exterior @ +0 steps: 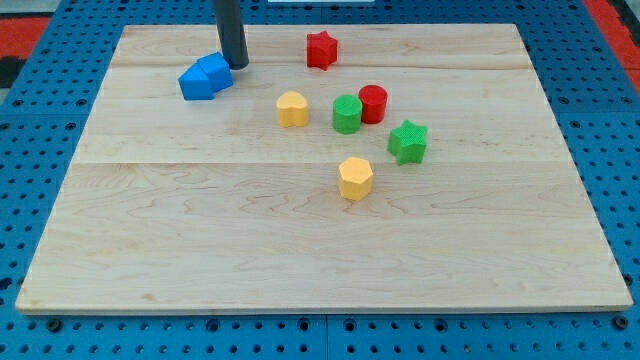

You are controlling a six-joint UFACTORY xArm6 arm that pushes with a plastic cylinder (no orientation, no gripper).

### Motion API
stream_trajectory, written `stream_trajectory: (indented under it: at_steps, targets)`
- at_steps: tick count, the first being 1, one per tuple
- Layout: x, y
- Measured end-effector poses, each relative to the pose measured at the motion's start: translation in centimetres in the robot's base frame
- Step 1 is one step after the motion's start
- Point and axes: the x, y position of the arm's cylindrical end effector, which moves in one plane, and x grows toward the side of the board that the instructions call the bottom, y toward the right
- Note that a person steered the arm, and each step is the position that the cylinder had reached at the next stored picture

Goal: Point your arm at blue triangle

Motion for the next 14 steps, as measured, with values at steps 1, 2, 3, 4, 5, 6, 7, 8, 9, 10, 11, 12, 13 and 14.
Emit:
stream_trajectory:
  at_steps: [1, 2, 3, 4, 5, 6, 7, 8, 9, 10, 11, 12, 13, 14]
  targets:
    - [0.7, -3.1]
    - [1.7, -8.8]
    - [2.4, -13.8]
    - [2.4, -13.8]
    - [2.4, -15.9]
    - [2.4, -18.8]
    - [2.4, -18.8]
    - [2.5, -18.7]
    - [2.6, -18.8]
    - [3.6, -18.8]
    - [4.0, -18.8]
    - [5.9, -18.7]
    - [6.4, -18.8]
    - [7.7, -18.7]
